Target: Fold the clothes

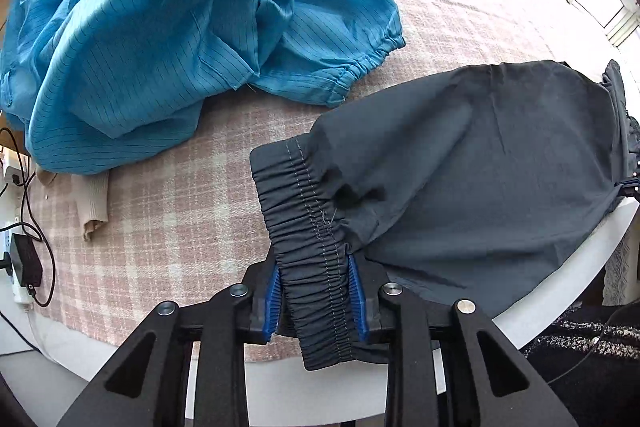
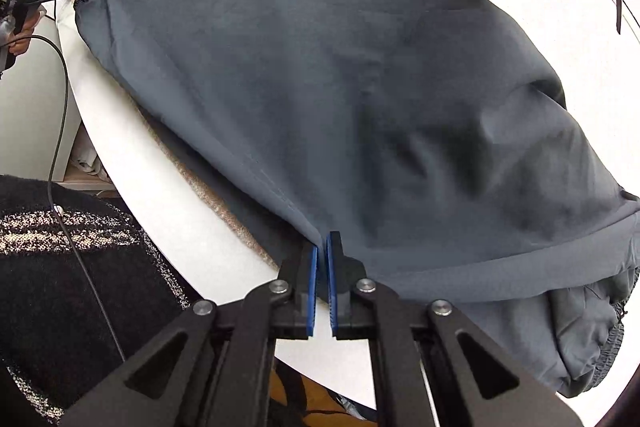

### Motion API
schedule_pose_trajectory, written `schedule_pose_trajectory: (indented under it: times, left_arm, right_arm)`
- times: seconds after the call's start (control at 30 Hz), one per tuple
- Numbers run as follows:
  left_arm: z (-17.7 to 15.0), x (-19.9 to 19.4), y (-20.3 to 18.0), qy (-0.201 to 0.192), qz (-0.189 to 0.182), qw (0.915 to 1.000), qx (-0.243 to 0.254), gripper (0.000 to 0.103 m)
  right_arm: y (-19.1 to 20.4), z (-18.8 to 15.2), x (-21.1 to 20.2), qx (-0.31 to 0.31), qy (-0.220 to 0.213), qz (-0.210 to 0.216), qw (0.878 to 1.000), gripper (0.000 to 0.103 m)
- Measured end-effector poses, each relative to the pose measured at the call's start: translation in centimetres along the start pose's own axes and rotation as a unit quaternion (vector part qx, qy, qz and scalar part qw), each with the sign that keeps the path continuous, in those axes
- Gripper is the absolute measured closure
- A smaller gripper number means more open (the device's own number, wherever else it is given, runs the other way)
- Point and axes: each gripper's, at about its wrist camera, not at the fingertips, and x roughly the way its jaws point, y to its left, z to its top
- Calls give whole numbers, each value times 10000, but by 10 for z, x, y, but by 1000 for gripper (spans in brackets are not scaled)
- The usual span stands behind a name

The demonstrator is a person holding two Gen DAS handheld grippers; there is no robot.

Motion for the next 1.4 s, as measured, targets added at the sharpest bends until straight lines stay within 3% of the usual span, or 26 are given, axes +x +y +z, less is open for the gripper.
schedule_pose_trajectory:
  times: [0.2, 0.27, 0.33, 0.4, 0.47, 0.53, 0.6, 0.63, 0.67, 0.73, 0.77, 0.83, 0.9, 0.97, 1.17, 1.2, 1.23, 1.27, 1.3, 1.4]
  left_arm:
    - [-9, -42, 58, -172, 794, 9966, -101, 80]
    - [0, -37, 75, -96, 996, 9948, -190, 80]
    - [5, -16, 86, 126, 875, 9957, -274, 79]
    - [9, 13, 84, 400, 819, 9957, -168, 76]
    - [17, 26, 72, 491, 815, 9955, -34, 76]
    - [17, 30, 68, 475, 787, 9958, 14, 72]
    - [16, 30, 65, 439, 664, 9968, -16, 72]
    - [17, 30, 64, 412, 634, 9971, -69, 72]
    - [17, 29, 62, 391, 627, 9972, -127, 72]
    - [17, 28, 58, 377, 647, 9970, -193, 72]
    - [16, 28, 55, 382, 678, 9967, -220, 72]
    - [16, 28, 49, 413, 717, 9961, -304, 72]
    - [15, 28, 41, 441, 773, 9954, -346, 72]
    - [16, 26, 34, 420, 821, 9949, -410, 72]
    - [16, 23, 17, 339, 916, 9940, -498, 72]
    - [16, 23, 15, 326, 939, 9938, -489, 72]
    - [15, 22, 14, 307, 964, 9936, -495, 72]
    - [15, 22, 13, 287, 991, 9934, -505, 72]
    - [15, 20, 12, 268, 998, 9932, -530, 72]
    - [17, 14, 9, 202, 1004, 9933, -544, 73]
  right_arm:
    - [41, 33, -19, -203, -695, 303, 9969, 97]
    - [57, 46, -13, -249, -809, 460, 9953, 96]
    - [74, 52, -3, -235, -691, 573, 9957, 92]
    - [78, 42, -3, -201, -556, 657, 9961, 80]
    - [66, 23, -17, 1, -605, 764, 9952, 77]
    - [41, -2, -39, 467, -773, 783, 9928, 73]
    - [0, -24, -72, 1093, -1000, 436, 9880, 62]
    - [-21, -35, -89, 1404, -1111, 261, 9835, 50]
    - [-50, -44, -106, 1778, -1196, -31, 9768, 44]
    - [-133, -54, -137, 2696, -1294, -751, 9513, 44]
    - [-178, -58, -144, 3200, -1285, -702, 9360, 44]
    - [-252, -59, -144, 4140, -1135, -144, 9031, 44]
    - [-287, -40, -129, 4525, -990, 573, 8844, 44]
    - [-304, -13, -118, 4551, -641, 629, 8859, 44]
    - [-326, 42, -69, 4437, 795, 77, 8926, 44]
    - [-328, 44, -64, 4376, 874, -25, 8949, 44]
    - [-329, 45, -61, 4319, 840, -107, 8979, 51]
    - [-331, 45, -61, 4256, 768, -169, 9015, 83]
    - [-332, 41, -63, 4208, 662, -197, 9045, 102]
    - [-333, 22, -96, 4135, -67, -171, 9103, 101]
